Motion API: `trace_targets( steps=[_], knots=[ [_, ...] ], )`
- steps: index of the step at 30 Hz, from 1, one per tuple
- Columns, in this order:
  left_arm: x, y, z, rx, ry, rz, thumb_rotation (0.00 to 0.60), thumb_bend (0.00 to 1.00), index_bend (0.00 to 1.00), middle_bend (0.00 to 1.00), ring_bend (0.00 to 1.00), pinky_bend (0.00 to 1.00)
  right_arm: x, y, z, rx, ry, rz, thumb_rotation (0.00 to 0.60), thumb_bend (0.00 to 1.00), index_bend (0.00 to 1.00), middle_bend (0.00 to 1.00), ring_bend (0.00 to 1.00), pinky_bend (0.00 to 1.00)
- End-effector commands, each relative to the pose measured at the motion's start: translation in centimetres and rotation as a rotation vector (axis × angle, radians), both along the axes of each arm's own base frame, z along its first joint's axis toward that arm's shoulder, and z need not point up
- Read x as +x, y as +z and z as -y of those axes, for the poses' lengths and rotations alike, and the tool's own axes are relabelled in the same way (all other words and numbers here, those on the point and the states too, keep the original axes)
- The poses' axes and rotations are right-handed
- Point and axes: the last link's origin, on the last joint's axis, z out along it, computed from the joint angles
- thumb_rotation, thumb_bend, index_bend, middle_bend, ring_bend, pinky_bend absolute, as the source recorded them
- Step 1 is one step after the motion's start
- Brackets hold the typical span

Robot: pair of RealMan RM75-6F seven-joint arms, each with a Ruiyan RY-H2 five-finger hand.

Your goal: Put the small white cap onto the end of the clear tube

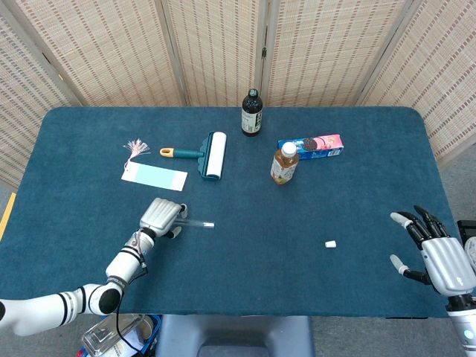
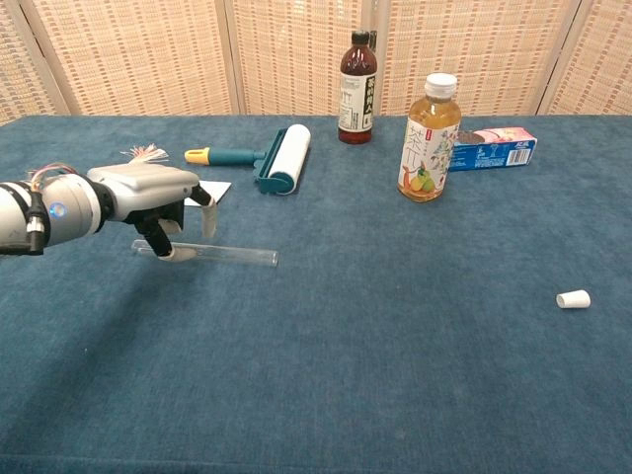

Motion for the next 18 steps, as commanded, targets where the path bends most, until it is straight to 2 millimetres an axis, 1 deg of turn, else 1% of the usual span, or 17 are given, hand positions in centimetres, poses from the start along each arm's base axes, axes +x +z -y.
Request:
trace_targets(
  steps=[1, 18],
  knots=[
    [0.3, -0.6, -0.1, -0.004, 0.016, -0.006, 0.6, 0.32, 0.4, 0.99, 1.0, 1.0, 0.0, 0.0, 0.0, 0.001, 0.002, -0.002, 0.6, 0.28, 0.15, 0.17, 0.04, 0.11],
    [1.4, -2.0, -0.8, -0.006, 0.062, -0.026, 0.6, 0.32, 0.41, 0.99, 1.0, 1.0, -0.2, 0.3, -0.1, -0.003, 0.0, -0.001, 0.6, 0.28, 0.15, 0.17, 0.04, 0.11]
  ],
)
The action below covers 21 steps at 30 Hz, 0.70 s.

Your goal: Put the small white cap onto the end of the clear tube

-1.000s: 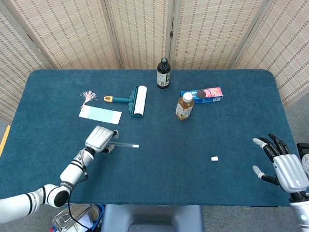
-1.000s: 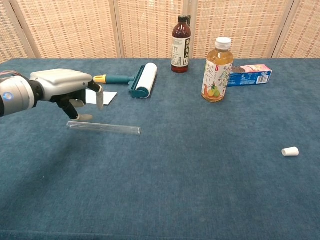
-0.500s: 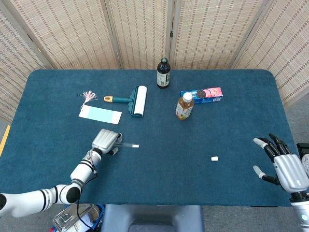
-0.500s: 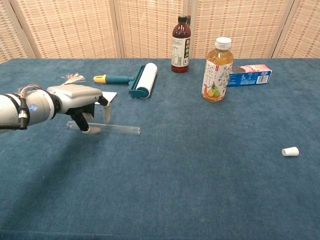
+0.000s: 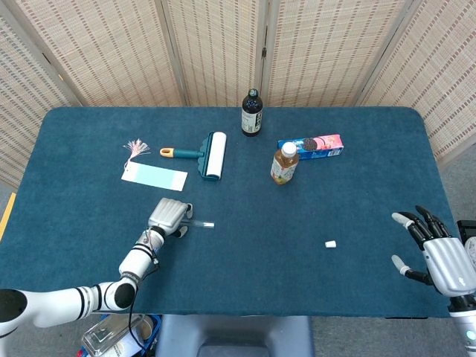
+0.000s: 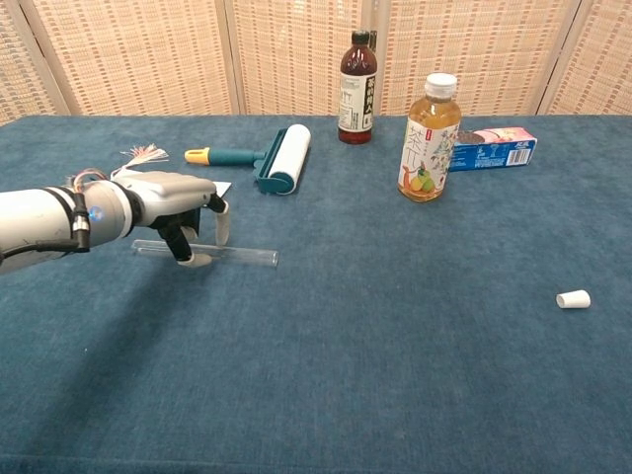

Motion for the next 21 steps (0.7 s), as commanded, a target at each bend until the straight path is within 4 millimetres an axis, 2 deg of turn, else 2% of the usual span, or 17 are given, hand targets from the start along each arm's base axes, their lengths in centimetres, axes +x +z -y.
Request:
trace_targets(
  steps=[1, 21],
  knots=[
    [0.07, -0.24, -0.06, -0.003, 0.007, -0.011, 0.6, 0.32, 0.41, 0.99, 1.0, 1.0, -0.05, 0.03, 0.04, 0.0, 0.0, 0.0, 0.6, 0.28, 0.15, 0.17, 0.04, 0.11],
    [0.16, -0.77, -0.17, -0.003, 0.015, -0.03, 0.6, 0.32, 0.48, 0.99, 1.0, 1.0, -0.29, 0.05, 0.12, -0.007, 0.002, 0.006, 0.6, 0.28, 0.15, 0.17, 0.04, 0.11]
  ],
)
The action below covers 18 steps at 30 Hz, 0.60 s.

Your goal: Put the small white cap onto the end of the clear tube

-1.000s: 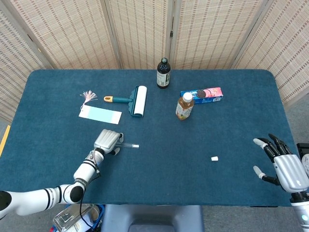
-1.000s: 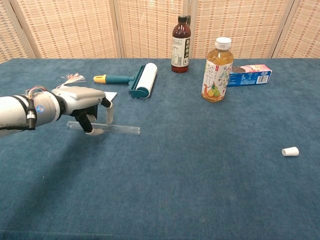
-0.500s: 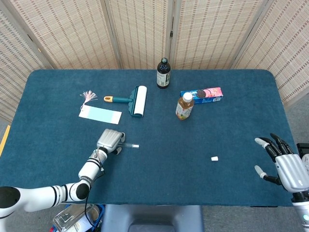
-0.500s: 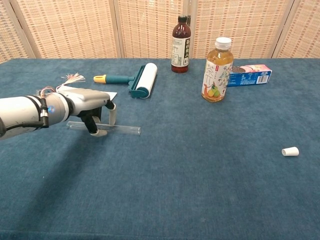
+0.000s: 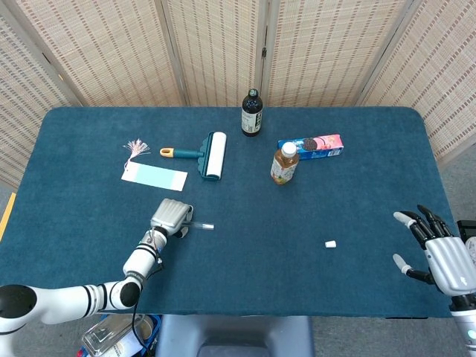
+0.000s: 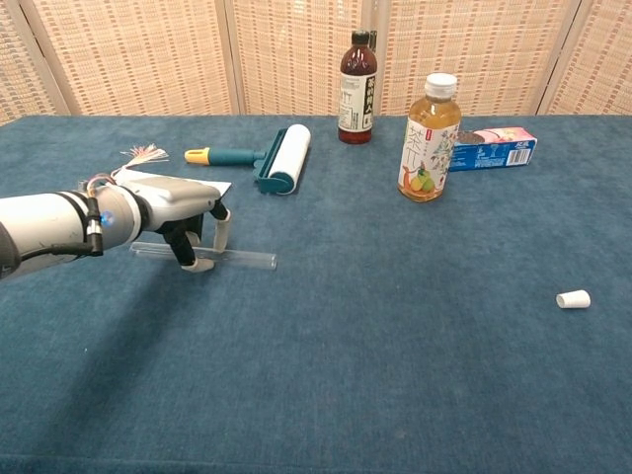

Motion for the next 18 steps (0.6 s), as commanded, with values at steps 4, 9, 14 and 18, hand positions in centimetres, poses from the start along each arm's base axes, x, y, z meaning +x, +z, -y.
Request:
trace_targets(
  steps=[4, 9, 14, 18],
  knots=[
    [-0.1, 0.1, -0.2, 0.021, 0.002, 0.012, 0.6, 0.32, 0.52, 0.99, 1.0, 1.0, 0.0, 0.0, 0.0, -0.001, 0.003, 0.002, 0.6, 0.28, 0.15, 0.17, 0.04, 0.11],
    [-0.5, 0.5, -0.5, 0.054, 0.001, 0.031, 0.6, 0.32, 0.58, 1.0, 1.0, 1.0, 0.0, 0.0, 0.1, 0.0, 0.002, 0.002, 0.6, 0.28, 0.15, 0.17, 0.04, 0.11],
    [-1.0, 1.4, -0.6, 0.086, 0.004, 0.071, 0.6, 0.32, 0.62, 1.0, 1.0, 1.0, 0.1, 0.1, 0.0, -0.006, 0.006, -0.001, 0.6, 0.28, 0.15, 0.17, 0.04, 0.11],
    [-1.7, 3.1, 0.0, 0.112, -0.017, 0.114, 0.6, 0.33, 0.63, 1.0, 1.0, 1.0, 0.1, 0.3, -0.1, -0.011, 0.0, -0.015, 0.6, 0.28, 0.15, 0.17, 0.04, 0.12]
  ],
)
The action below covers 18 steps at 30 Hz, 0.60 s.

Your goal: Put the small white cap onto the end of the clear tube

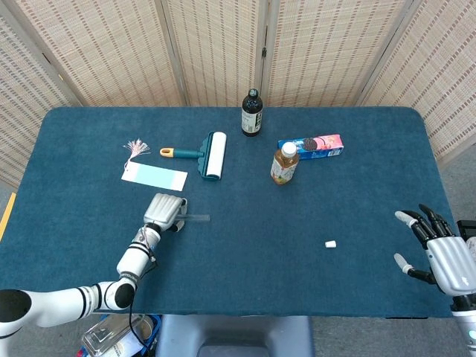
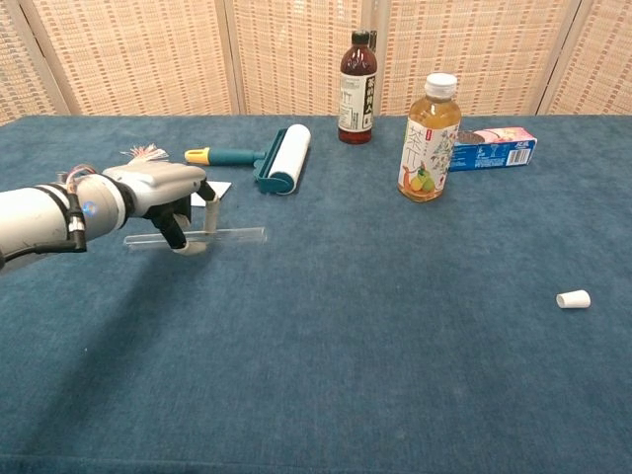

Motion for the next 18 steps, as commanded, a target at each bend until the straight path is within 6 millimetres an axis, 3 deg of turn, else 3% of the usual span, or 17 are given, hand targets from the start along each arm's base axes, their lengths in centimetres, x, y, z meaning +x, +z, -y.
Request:
trace_targets(
  steps=[1, 9, 18],
  knots=[
    [-0.7, 1.7, 0.5, 0.027, -0.015, 0.038, 0.6, 0.33, 0.63, 1.0, 1.0, 1.0, 0.0, 0.1, -0.1, 0.0, -0.005, -0.007, 0.6, 0.28, 0.15, 0.17, 0.04, 0.12],
    [-2.0, 5.6, 1.9, 0.085, -0.059, 0.087, 0.6, 0.33, 0.64, 1.0, 1.0, 1.0, 0.2, -0.3, 0.1, 0.043, -0.046, -0.075, 0.6, 0.29, 0.15, 0.2, 0.08, 0.16],
    [-2.9, 8.0, 3.8, 0.102, -0.088, 0.126, 0.6, 0.33, 0.63, 1.0, 1.0, 1.0, 0.8, -1.7, 1.2, 0.147, -0.092, -0.159, 0.6, 0.32, 0.18, 0.39, 0.27, 0.31]
  ],
)
